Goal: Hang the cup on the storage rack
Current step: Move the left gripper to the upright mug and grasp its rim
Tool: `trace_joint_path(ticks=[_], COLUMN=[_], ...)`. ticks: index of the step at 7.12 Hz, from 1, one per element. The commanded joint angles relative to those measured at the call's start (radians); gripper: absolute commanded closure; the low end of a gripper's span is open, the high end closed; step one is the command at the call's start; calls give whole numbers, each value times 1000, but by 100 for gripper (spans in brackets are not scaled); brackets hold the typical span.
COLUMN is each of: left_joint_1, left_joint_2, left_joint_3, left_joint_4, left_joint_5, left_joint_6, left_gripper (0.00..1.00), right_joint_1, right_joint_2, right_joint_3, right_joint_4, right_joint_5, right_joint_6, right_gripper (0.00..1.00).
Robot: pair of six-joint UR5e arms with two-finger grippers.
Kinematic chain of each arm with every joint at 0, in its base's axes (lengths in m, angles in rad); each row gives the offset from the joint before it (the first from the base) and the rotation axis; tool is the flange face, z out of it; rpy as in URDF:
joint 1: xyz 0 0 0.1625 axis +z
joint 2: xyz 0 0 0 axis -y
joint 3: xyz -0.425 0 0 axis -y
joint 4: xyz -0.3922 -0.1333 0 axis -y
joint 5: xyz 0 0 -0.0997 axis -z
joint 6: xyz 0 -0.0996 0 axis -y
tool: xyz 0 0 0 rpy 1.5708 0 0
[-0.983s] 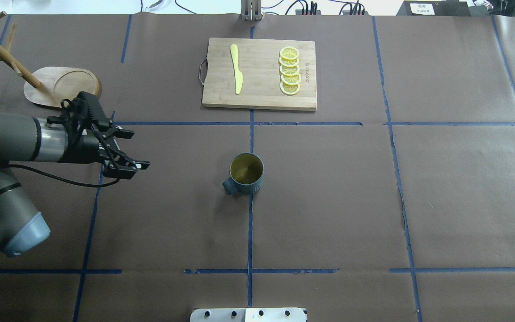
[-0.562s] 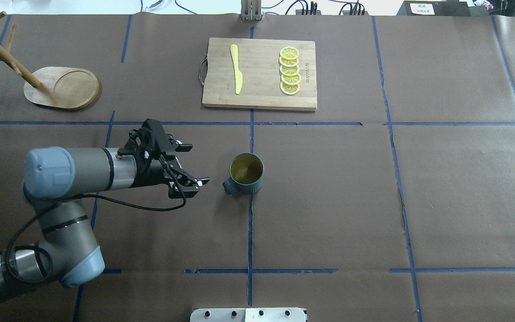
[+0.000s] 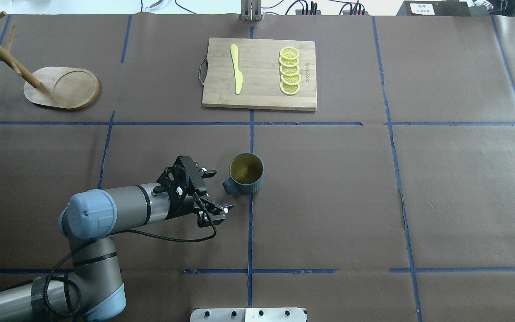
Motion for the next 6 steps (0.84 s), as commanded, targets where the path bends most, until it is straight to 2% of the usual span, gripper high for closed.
trace_joint_path(ticks=[1, 3, 6], left_joint_1=[39, 43, 50], left_joint_2=[-38, -55, -75], left_joint_3=[50, 98, 116], left_joint_4=[1, 0, 3], left_joint_5=[88, 91, 91], left_joint_6=[-1, -3, -3], left_gripper=[0, 3, 6], right_joint_1=[0, 0, 0], right_joint_2=[0, 0, 2], right_joint_3=[-2, -2, -2], right_joint_4=[0, 0, 0], right_joint_5=[-2, -2, 0], right_joint_6=[-2, -2, -2], right_gripper=[0, 0, 0])
